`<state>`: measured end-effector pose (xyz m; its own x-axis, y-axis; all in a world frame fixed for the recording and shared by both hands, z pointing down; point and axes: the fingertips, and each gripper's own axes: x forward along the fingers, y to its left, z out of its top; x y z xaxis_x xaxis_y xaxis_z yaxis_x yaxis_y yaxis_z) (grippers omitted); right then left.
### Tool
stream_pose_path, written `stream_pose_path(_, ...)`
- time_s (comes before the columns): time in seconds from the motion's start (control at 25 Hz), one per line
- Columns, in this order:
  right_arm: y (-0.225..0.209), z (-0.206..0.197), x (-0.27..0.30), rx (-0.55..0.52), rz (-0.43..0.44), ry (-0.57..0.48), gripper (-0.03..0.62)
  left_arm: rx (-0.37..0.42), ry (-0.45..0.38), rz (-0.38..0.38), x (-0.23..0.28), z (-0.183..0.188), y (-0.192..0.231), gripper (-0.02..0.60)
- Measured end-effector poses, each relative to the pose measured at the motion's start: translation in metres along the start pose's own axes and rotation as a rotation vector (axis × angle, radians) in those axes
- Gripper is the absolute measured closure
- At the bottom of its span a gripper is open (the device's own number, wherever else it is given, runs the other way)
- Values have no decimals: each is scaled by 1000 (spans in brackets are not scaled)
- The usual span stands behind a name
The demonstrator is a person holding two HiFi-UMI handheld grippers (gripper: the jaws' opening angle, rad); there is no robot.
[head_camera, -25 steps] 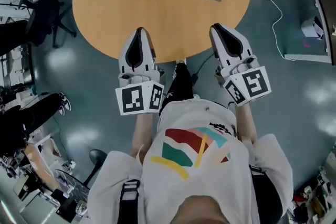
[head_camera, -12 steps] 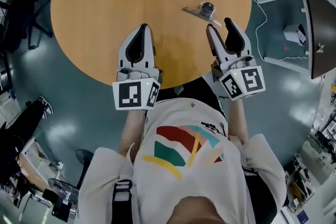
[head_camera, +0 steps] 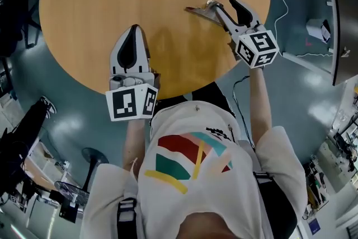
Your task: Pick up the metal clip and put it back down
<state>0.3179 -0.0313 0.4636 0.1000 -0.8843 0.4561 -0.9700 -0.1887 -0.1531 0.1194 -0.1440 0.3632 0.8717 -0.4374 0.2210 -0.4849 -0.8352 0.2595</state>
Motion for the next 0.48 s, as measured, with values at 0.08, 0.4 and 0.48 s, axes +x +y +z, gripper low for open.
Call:
stream_pose_path(0.08,-2,-17,21,-13,41,63,384,2,34,3,9,-12,1,538)
stream_pose_path(0.4,7,-68,55,-53,180,192,384,6,122,-30,43,-57,-28,538)
stream_pose_path(0.48,13,-73,58,-86,209,194,384,8,133,-30,49,-65,-30,538)
